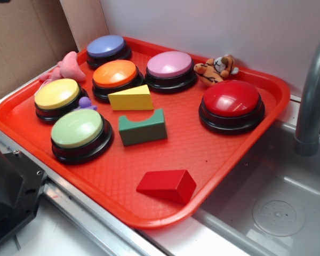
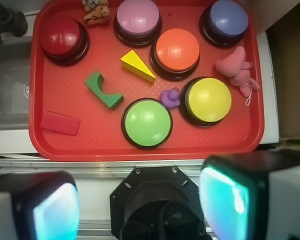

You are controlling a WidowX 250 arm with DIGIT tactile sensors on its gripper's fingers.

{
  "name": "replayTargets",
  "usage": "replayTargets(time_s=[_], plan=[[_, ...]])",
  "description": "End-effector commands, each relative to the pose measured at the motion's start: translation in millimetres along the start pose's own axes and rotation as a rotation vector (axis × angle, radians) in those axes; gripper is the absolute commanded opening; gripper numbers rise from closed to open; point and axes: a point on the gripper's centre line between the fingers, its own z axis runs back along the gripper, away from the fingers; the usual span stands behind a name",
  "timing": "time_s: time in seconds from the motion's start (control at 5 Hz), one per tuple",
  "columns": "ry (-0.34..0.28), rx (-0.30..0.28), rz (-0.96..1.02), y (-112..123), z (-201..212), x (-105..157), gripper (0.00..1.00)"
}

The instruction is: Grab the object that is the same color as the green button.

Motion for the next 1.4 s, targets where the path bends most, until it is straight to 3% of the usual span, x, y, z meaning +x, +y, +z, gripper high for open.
replayTargets(time_s=[0.0, 0.4, 0.8, 1.0, 1.2], plan=[[0.0, 0.0, 0.0, 0.0, 0.0, 0.0, 1.0], [0.022, 0.061, -0.311, -16.5, -33.9, 43.0, 1.0], [-0.115, 0.07, -0.465, -35.7, -100.1, 81.8, 1.0], [-0.172, 0.004, -0.501, -52.0, -137.0, 97.3, 1.0], [-0.111, 0.004, -0.524, -65.7, -165.7, 98.9, 1.0]])
